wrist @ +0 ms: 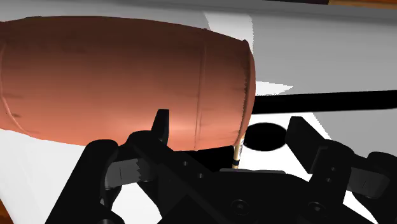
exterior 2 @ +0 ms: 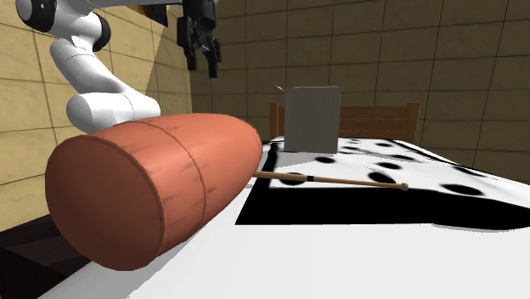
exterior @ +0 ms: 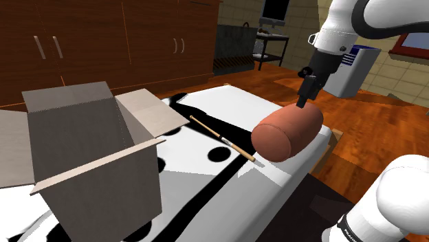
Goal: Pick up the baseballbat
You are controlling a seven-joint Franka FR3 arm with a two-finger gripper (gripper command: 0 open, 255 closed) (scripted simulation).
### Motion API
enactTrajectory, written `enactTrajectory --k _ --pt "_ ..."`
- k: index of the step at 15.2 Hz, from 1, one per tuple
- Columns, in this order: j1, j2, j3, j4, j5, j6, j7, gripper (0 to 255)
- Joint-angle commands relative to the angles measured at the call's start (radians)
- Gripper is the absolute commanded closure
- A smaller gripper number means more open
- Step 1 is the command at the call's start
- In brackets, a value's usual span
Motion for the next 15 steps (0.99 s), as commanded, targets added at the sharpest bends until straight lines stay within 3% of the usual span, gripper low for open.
enactTrajectory --k 1,8,15 --pt "0.000 0.000 0.000 0.000 0.000 0.000 0.000 0" --pt "0.010 0.230 0.032 0.009 0.027 0.201 0.037 0" --pt "0.017 0.491 0.061 0.084 0.038 0.367 0.071 0"
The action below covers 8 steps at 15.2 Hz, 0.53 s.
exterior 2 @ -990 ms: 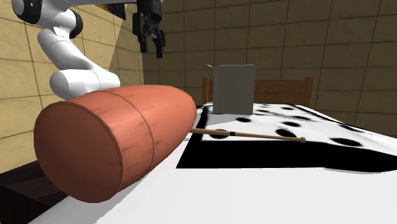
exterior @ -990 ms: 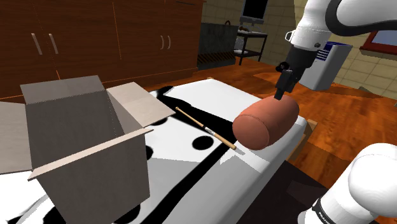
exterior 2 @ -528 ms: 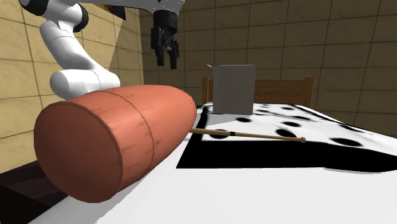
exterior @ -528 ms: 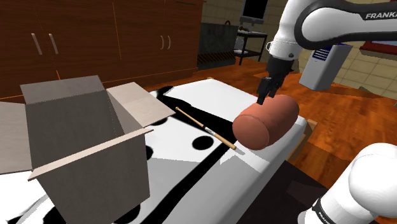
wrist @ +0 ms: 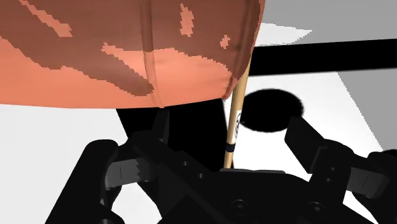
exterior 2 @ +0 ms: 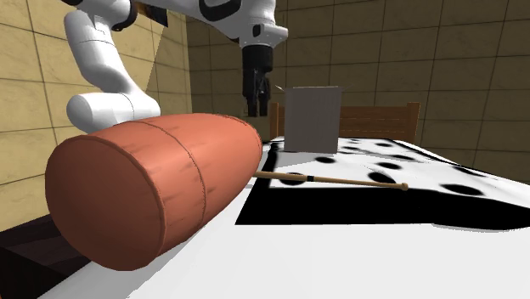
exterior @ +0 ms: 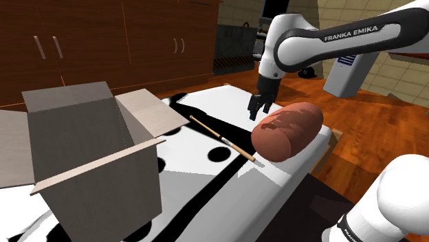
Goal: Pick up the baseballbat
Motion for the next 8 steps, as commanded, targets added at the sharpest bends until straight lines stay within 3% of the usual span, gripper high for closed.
enactTrajectory --k 1,8 --pt "0.000 0.079 0.005 0.029 0.000 0.045 0.006 0" --pt "0.009 0.354 0.029 0.176 -0.010 0.154 0.042 0"
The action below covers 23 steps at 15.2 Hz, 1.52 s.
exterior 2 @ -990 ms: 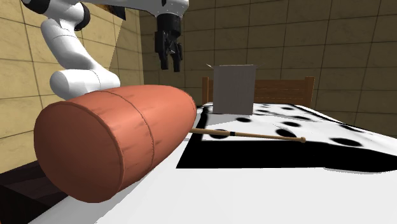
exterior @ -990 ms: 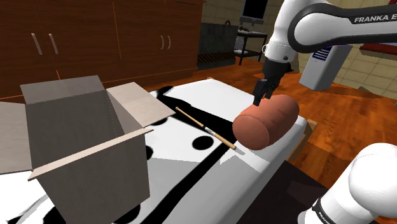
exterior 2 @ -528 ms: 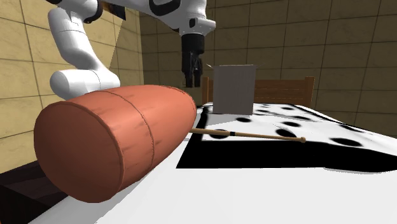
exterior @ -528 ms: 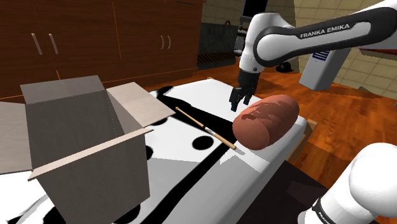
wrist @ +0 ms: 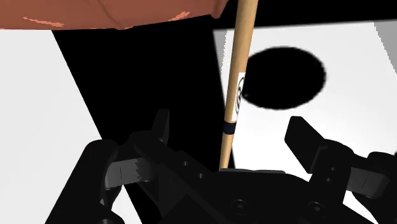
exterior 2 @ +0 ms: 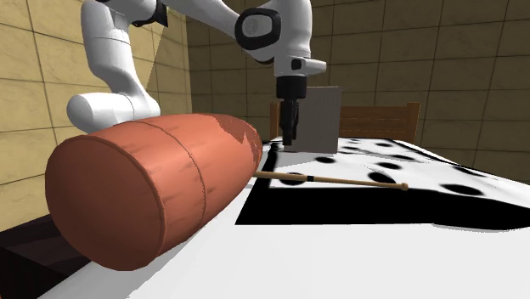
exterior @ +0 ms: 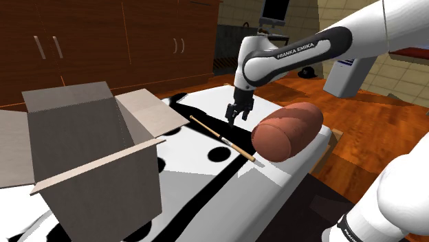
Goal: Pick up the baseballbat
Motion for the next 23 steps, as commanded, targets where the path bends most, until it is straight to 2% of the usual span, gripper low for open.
enactTrajectory --k 1,7,16,17,23 --pt "0.005 0.080 0.007 0.051 -0.005 0.023 0.013 0" --pt "0.022 0.309 0.014 0.226 -0.023 0.062 0.041 0" --pt "0.025 0.364 0.011 0.192 -0.032 0.150 0.046 0" --pt "0.024 0.364 0.010 0.192 -0.032 0.151 0.044 255" --pt "0.024 0.363 0.010 0.192 -0.032 0.149 0.044 255"
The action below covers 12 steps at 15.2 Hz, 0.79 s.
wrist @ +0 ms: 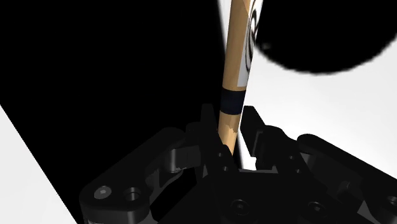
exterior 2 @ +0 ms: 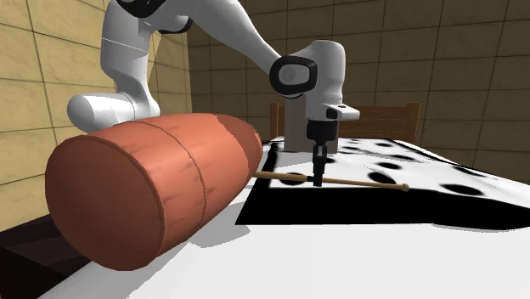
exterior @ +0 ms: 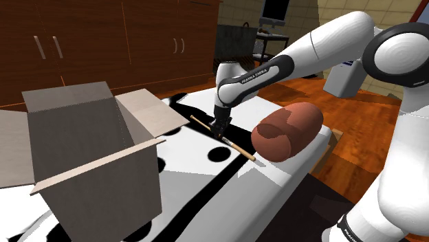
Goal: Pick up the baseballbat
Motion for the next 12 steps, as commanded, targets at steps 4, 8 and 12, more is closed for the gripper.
enactTrajectory --k 4,8,12 --pt "0.003 -0.004 0.003 0.003 0.002 -0.012 0.001 255" --pt "0.001 -0.033 0.005 0.020 0.007 -0.058 -0.002 255" --pt "0.000 -0.060 0.006 0.041 0.012 -0.105 -0.004 255"
